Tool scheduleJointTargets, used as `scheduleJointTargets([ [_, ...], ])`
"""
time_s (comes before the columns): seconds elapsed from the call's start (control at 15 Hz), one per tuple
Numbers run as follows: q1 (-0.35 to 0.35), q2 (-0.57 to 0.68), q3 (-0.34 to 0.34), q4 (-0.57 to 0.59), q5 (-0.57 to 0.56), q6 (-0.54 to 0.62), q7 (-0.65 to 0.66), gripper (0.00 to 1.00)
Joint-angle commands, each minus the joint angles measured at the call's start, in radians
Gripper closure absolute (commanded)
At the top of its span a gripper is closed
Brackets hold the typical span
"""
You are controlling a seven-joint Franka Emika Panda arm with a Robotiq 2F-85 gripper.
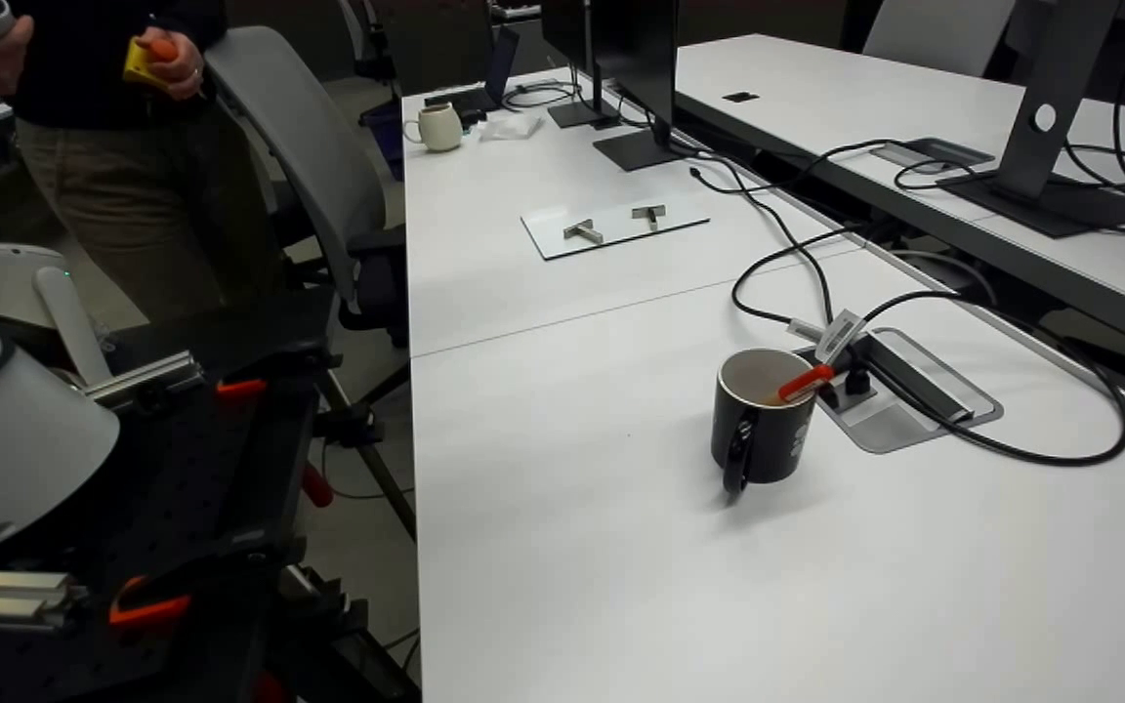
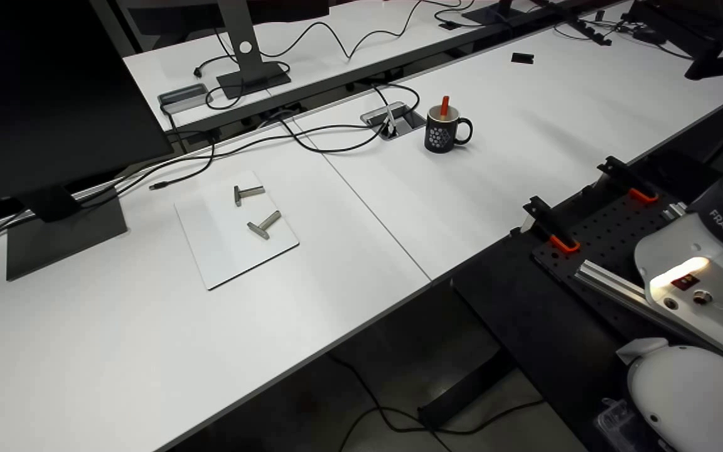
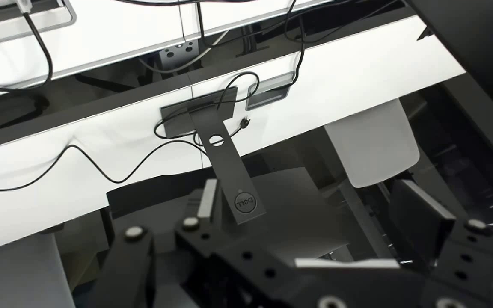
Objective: Put the marker in the mug
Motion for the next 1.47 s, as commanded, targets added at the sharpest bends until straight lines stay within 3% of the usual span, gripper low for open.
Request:
scheduleJointTargets([
  [0.0, 0.033, -0.104, -0.085, -0.067, -0.022, 0.000, -0.012, 0.00],
  [0.53, 0.087, -0.208, -0.271, -0.148, -0.029, 0.000, -0.111, 0.00],
  [0.73, 0.098, -0.168, -0.325, -0.132, -0.027, -0.001, -0.139, 0.00],
  [1.07, -0.071, -0.006, -0.189, -0.123, 0.103, 0.012, -0.226, 0.00],
  [1.4, -0.153, 0.125, -0.054, -0.088, 0.286, 0.008, -0.329, 0.00],
])
